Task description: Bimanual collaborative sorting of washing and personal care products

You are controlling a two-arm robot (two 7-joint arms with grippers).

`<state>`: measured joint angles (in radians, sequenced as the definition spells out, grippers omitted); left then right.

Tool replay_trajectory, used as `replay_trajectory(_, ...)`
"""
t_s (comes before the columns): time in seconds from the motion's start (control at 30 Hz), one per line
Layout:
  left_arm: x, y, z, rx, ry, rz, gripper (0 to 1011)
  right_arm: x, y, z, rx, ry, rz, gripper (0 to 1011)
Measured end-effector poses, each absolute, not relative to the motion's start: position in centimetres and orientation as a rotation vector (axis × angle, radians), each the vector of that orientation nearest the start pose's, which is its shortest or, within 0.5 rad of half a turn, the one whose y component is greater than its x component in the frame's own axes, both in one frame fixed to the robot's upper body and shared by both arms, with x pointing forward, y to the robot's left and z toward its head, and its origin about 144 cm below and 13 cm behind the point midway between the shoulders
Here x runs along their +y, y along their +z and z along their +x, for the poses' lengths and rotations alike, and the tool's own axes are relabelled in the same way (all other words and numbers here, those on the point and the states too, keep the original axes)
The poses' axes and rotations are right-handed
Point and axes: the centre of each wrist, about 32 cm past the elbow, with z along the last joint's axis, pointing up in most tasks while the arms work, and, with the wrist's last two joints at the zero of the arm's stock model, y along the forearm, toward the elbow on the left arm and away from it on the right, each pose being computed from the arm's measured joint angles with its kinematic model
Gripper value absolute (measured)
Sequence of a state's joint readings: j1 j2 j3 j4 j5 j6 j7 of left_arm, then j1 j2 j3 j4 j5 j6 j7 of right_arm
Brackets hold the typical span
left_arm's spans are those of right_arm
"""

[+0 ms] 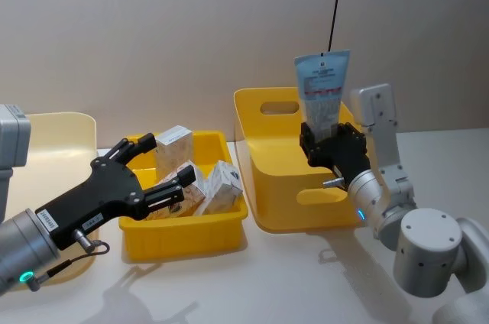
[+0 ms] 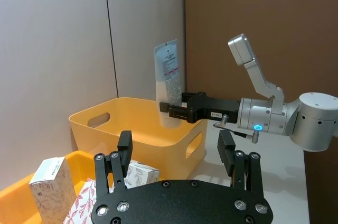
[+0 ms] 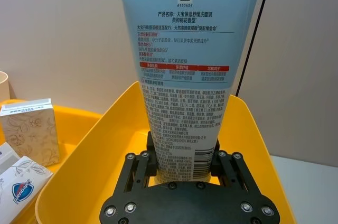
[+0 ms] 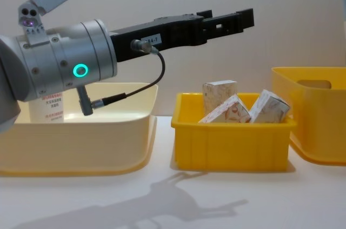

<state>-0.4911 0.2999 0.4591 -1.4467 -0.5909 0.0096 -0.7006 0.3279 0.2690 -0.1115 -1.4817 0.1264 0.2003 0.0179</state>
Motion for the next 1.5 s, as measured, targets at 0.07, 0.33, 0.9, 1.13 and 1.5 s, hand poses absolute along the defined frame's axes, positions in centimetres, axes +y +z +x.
replay_trajectory(0.07,18.96,125.59,56.05,-0.083,0.453,-0.214,1003,-27.9,123.58,54.37,-0.14,-1.501,-0.12,536)
replay_trajectory(0.33,18.96,125.6,56.05,-0.083,0.453,-0.214,1002,-27.7,123.53,54.57,-0.134,-1.509,-0.137,808)
replay_trajectory(0.9,18.96,125.59,56.05,-0.083,0.453,-0.214,1003,-27.58,123.48,54.71,-0.129,-1.517,-0.15,1001)
replay_trajectory(1.13,18.96,125.6,56.05,-0.083,0.453,-0.214,1003,-27.55,123.47,54.73,-0.129,-1.517,-0.152,1001)
replay_trajectory(1.5,18.96,125.6,56.05,-0.083,0.453,-0.214,1004,-27.64,123.72,54.36,-0.159,-1.491,-0.094,1001)
